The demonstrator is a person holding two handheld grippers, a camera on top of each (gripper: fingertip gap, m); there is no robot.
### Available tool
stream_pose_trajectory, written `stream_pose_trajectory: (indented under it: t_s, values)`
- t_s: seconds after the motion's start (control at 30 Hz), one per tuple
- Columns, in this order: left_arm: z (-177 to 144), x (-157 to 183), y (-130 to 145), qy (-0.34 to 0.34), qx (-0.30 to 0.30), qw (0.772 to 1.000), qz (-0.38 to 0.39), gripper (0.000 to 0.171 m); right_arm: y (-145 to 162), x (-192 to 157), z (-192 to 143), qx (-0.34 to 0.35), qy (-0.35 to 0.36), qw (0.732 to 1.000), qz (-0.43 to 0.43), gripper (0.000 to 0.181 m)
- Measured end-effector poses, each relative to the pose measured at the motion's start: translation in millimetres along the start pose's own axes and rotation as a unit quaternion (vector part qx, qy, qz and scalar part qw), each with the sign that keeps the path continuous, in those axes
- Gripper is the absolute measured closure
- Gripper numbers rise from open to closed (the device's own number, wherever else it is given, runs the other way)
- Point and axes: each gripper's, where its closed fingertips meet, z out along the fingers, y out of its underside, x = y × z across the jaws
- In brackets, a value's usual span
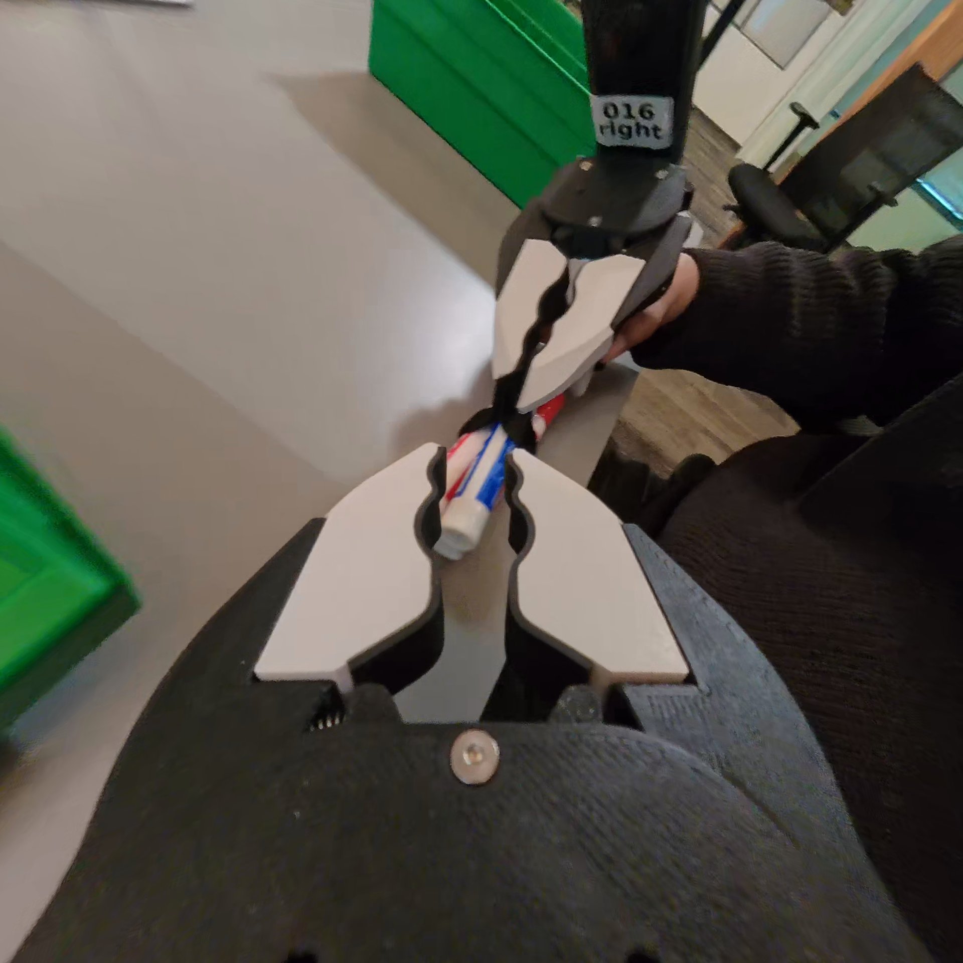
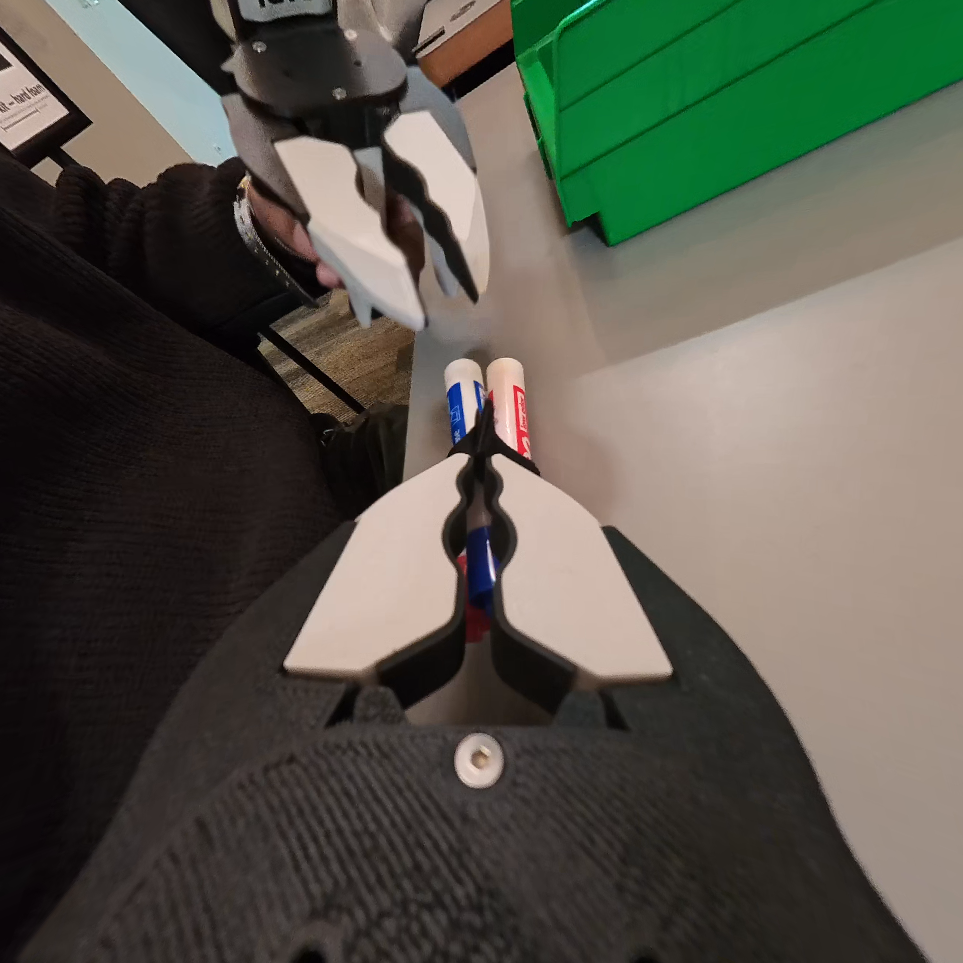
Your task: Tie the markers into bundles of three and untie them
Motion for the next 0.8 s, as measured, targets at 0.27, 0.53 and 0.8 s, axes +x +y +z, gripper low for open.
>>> stream_pose_trajectory:
  t_s: [0.27, 0.53, 0.8]
  values:
    - [29.8, 14.2, 14.4, 0.014, -0.06, 0.998, 0.01, 0.147, 2.7, -11.5, 11.5, -0.016, -0.021, 1.0, -0.009, 0.178]
    - [31.9, 14.9, 14.8, 0.024, -0.058, 0.998, -0.011, 0.158, 5.2, -15.9, 17.8, -0.029, -0.025, 0.999, -0.015, 0.178]
    - [34.4, 20.6, 16.2, 0.047, -0.061, 0.997, -0.025, 0.159, 7.4, -17.9, 19.8, -0.037, -0.028, 0.999, -0.017, 0.178]
